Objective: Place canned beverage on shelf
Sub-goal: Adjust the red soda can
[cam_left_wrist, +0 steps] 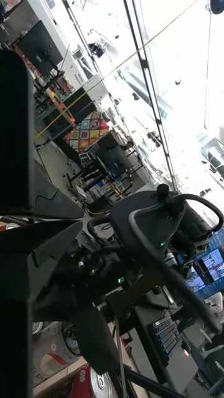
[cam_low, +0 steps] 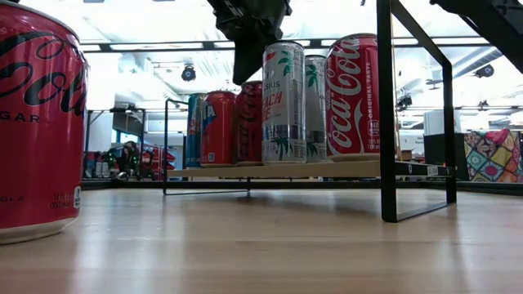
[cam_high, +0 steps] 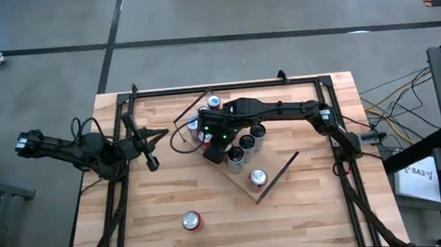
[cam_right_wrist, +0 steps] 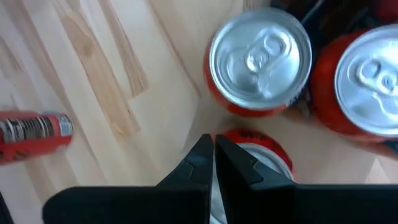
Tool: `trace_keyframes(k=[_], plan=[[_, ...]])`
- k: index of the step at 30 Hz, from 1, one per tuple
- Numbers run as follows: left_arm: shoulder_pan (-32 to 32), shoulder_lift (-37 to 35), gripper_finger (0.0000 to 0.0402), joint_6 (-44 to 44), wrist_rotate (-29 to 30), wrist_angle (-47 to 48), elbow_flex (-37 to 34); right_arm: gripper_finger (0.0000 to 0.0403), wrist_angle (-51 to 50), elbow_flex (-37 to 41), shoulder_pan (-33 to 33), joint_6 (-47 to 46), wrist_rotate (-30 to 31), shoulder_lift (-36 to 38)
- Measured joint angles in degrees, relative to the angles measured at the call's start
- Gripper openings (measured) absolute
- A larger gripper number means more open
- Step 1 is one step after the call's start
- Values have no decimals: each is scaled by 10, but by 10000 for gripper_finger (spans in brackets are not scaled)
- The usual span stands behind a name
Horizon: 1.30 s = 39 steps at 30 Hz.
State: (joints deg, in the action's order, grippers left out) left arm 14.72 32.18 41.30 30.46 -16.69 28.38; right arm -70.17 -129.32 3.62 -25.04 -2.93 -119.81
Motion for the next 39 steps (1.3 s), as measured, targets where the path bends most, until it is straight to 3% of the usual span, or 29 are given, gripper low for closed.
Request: trace_keyframes(k=[7, 16, 39], plan=[[0, 0, 0, 0, 0, 0, 0, 9, 15, 0, 0, -9, 1, 0], [0, 0, 0, 0, 0, 0, 0, 9, -50, -20, 0, 19, -6, 4], [0, 0, 0, 0, 0, 0, 0, 9, -18, -15, -1, 31, 0, -2]])
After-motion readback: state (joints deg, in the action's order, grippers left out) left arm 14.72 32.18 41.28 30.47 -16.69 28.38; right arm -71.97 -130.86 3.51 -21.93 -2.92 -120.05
